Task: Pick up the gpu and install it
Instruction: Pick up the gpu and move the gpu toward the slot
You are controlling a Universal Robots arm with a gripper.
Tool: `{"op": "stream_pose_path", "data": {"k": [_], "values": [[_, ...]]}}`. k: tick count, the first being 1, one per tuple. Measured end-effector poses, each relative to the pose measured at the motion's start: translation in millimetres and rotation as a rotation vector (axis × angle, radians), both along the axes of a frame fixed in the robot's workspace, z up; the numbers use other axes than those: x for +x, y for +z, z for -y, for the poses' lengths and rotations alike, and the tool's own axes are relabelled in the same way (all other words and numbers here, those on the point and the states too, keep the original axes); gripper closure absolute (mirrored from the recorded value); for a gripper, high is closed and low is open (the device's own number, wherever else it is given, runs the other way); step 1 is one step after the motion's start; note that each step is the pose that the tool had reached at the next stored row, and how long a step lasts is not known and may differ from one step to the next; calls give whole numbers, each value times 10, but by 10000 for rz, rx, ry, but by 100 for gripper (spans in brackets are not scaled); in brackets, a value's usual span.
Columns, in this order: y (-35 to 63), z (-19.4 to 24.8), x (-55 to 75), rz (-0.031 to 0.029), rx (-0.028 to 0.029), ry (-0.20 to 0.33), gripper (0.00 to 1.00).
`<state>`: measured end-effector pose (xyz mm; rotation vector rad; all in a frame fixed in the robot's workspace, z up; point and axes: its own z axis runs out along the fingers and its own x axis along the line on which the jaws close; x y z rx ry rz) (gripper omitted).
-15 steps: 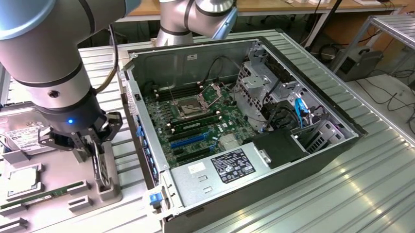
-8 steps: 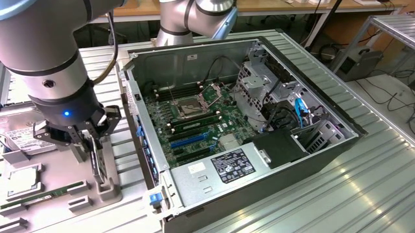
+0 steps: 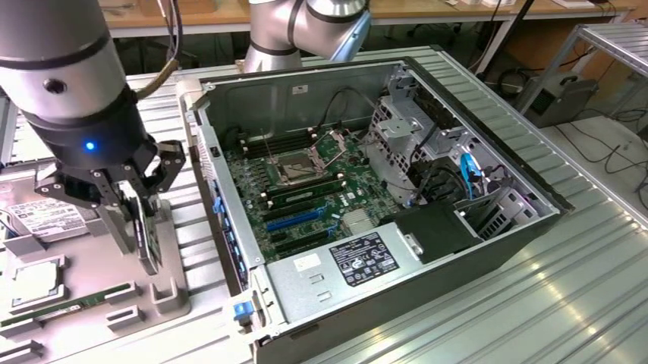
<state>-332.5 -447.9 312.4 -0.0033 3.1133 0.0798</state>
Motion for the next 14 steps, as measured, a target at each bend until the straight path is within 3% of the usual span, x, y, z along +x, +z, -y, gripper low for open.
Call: {"op": "stream_pose_path", "data": {"k": [6, 12, 14], "values": [[306, 8, 22, 2, 1, 1, 74], [757, 39, 72, 1, 1, 2, 74], [850, 52, 98, 1, 0, 2, 74]]}}
